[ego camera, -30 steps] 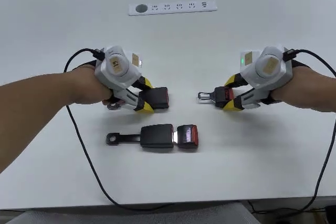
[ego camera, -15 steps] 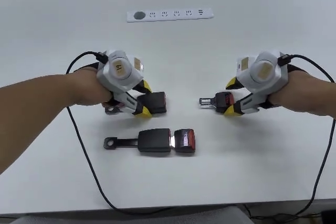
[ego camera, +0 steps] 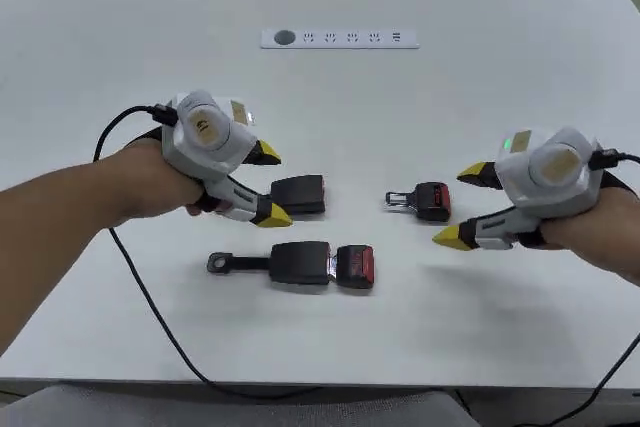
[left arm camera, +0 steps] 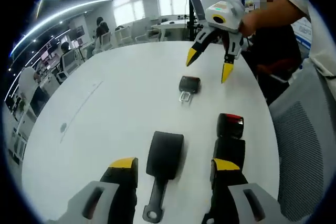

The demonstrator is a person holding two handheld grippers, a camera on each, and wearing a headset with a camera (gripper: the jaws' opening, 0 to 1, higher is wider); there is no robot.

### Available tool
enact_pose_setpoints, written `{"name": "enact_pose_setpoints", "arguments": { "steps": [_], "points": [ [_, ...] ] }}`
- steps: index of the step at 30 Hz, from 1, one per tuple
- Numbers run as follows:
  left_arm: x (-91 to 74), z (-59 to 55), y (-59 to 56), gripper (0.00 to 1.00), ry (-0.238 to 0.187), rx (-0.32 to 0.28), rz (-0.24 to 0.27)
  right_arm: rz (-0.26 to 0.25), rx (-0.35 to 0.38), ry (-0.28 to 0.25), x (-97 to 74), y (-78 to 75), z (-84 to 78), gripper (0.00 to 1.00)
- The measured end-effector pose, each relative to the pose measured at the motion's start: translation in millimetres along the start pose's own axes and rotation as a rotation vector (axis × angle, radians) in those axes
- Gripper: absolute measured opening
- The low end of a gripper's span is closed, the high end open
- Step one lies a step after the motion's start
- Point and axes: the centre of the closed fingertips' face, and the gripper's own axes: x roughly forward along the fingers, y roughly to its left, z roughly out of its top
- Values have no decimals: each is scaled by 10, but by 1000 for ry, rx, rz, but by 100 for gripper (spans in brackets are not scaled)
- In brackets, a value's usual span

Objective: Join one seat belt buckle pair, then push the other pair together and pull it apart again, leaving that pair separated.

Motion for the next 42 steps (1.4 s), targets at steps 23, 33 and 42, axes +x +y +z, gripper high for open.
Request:
{"name": "enact_pose_setpoints", "arguments": {
  "steps": [23, 33, 42],
  "points": [
    [-896, -833, -394, 90, -67, -316, 249, -111, 170, -132, -439, 471, 45, 100],
    [-1047, -815, -373, 100, -138, -410, 319, -139, 219, -144, -517, 490, 42, 100],
    [-1059, -731, -397, 100, -194, -447, 324, -155, 234, -139, -531, 488, -19, 100]
  ]
}}
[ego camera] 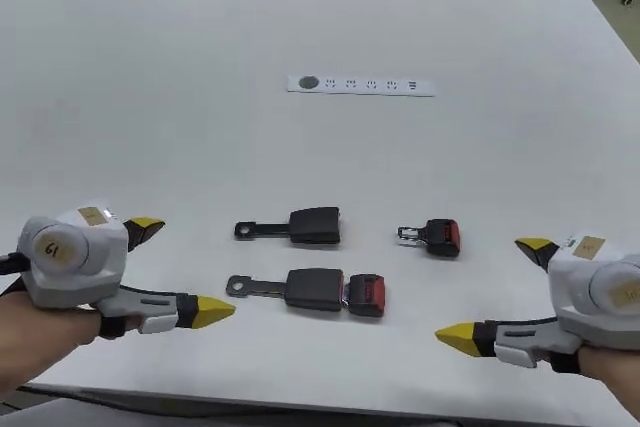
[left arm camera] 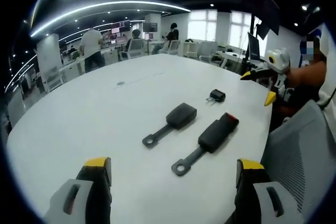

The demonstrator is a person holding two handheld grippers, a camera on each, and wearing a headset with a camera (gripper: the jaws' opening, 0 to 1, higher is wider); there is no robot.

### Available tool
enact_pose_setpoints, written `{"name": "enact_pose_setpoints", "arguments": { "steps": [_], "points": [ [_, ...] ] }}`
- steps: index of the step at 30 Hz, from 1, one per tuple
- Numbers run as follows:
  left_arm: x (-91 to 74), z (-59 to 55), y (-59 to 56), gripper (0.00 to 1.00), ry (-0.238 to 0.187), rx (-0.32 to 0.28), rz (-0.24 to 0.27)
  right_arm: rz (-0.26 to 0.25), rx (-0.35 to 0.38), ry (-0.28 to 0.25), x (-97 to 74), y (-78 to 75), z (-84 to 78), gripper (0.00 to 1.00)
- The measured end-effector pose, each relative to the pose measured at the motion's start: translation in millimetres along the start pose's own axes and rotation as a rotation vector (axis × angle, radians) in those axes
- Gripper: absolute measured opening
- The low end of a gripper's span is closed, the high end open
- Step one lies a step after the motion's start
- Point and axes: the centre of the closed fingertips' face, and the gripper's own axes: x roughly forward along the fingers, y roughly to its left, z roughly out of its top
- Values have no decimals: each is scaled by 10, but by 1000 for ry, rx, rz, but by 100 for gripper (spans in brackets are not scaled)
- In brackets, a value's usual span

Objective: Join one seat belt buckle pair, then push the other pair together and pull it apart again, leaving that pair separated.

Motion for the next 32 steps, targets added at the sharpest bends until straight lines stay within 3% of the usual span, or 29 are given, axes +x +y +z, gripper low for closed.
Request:
{"name": "enact_pose_setpoints", "arguments": {
  "steps": [2, 3, 4, 8, 10, 14, 18, 20, 22, 25, 30, 32],
  "points": [
    [7, -16, 38, 100, -8, -1, -1, -9, 4, -4, -28, -29, 14, 100],
    [-19, 52, -52, 100, -12, -5, -1, -12, 4, -7, -37, -40, 20, 100],
    [-24, 57, -59, 100, -11, -6, 1, -14, 3, -8, -37, -49, 17, 100],
    [-21, 31, 17, 100, -9, 3, 10, -24, 11, -15, -69, -95, -22, 100],
    [-46, 72, -41, 100, -12, 12, 8, -27, 14, -15, -88, -87, -37, 100],
    [-17, -24, 9, 100, 1, 16, 2, -36, 43, -16, -103, -74, -66, 100],
    [-10, 8, -75, 100, -2, 18, -4, -52, 74, -37, -111, -88, -39, 100],
    [1, -24, -55, 100, -3, 20, -11, -54, 80, -39, -108, -90, -41, 100],
    [-19, 35, -178, 100, -1, 26, -17, -55, 80, -39, -104, -84, -38, 100],
    [-15, -35, -109, 100, 2, 28, -19, -53, 78, -40, -92, -79, -26, 100],
    [-26, -18, -129, 100, 1, 20, -14, -49, 83, -40, -64, -50, -32, 99],
    [-11, -74, -83, 100, 4, 19, -22, -46, 83, -37, -53, -37, -36, 99]
  ]
}}
